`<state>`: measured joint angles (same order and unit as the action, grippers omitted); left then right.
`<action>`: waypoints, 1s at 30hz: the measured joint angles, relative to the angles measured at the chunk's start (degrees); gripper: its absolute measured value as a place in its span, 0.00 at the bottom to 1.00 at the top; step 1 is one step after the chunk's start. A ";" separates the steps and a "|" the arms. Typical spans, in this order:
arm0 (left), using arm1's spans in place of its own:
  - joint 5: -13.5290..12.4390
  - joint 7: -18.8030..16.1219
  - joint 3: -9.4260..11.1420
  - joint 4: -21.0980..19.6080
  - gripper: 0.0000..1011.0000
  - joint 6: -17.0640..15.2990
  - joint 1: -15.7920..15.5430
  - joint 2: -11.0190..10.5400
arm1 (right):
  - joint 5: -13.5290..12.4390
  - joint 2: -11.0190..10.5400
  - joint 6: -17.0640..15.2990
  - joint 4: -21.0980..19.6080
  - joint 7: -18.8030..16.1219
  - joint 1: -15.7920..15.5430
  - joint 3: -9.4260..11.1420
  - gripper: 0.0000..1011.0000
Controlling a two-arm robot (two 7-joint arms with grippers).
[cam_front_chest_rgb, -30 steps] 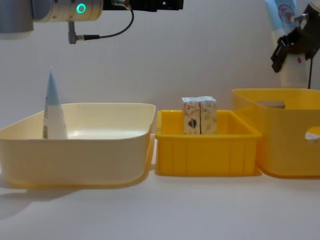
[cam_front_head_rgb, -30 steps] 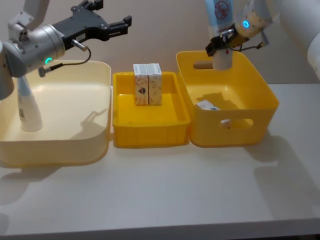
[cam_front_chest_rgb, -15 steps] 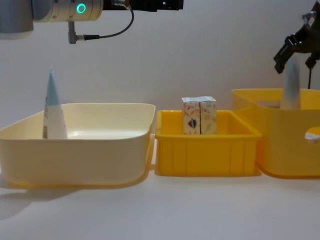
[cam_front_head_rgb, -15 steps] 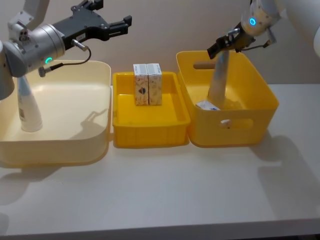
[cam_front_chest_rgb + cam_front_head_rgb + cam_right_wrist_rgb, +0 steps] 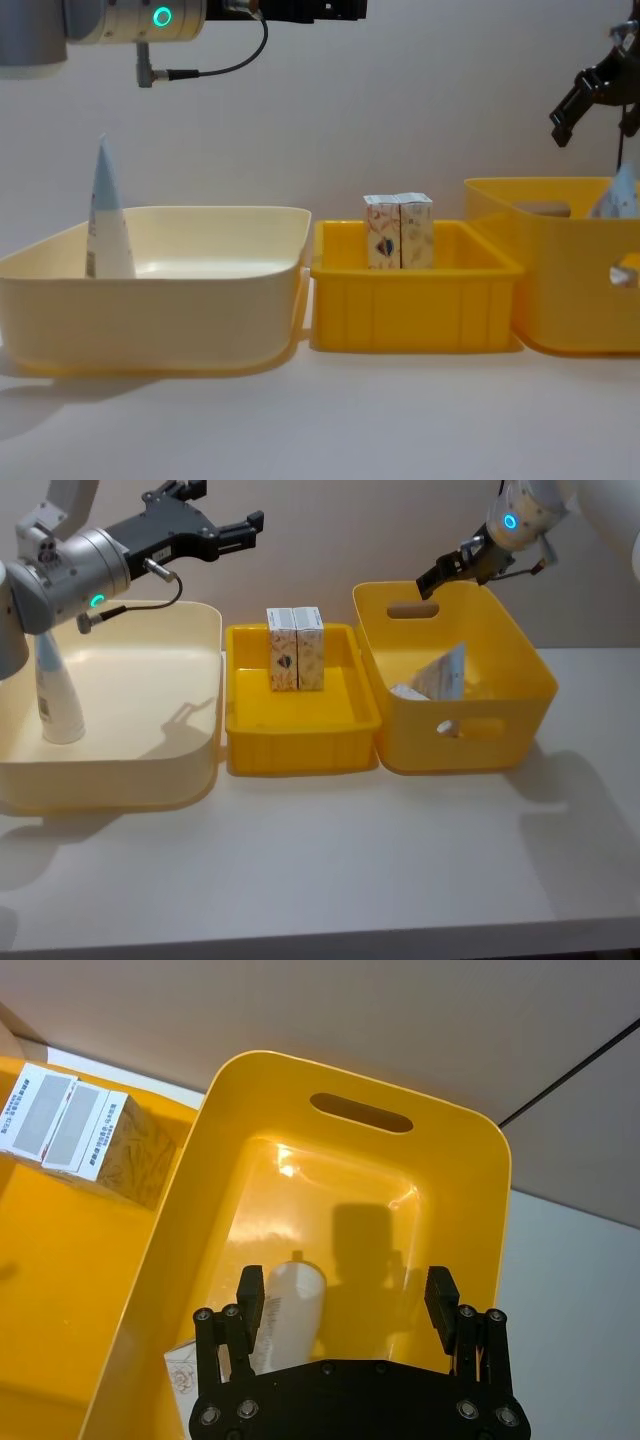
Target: Bimanual collaborative sorting of washing and personal care products
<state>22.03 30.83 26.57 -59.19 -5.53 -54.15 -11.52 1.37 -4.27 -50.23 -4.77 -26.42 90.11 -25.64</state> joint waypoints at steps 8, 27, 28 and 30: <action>0.00 0.00 0.00 0.00 0.99 0.00 0.00 0.00 | 0.06 0.04 0.04 0.46 -0.20 0.25 -0.09 0.99; 0.00 0.00 0.00 0.00 0.99 0.00 0.00 0.00 | 0.06 0.06 0.03 0.83 -0.32 0.45 -0.17 0.99; 0.00 0.00 0.00 0.00 0.99 0.00 0.00 0.00 | 0.06 0.06 0.03 0.84 -0.32 0.45 -0.17 0.99; 0.00 0.00 0.00 0.00 0.99 0.00 0.00 0.00 | 0.06 0.06 0.03 0.85 -0.34 0.46 -0.17 0.99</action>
<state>22.03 30.83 26.57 -59.18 -5.52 -54.15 -11.52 1.43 -4.20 -50.20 -3.92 -26.76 90.58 -25.81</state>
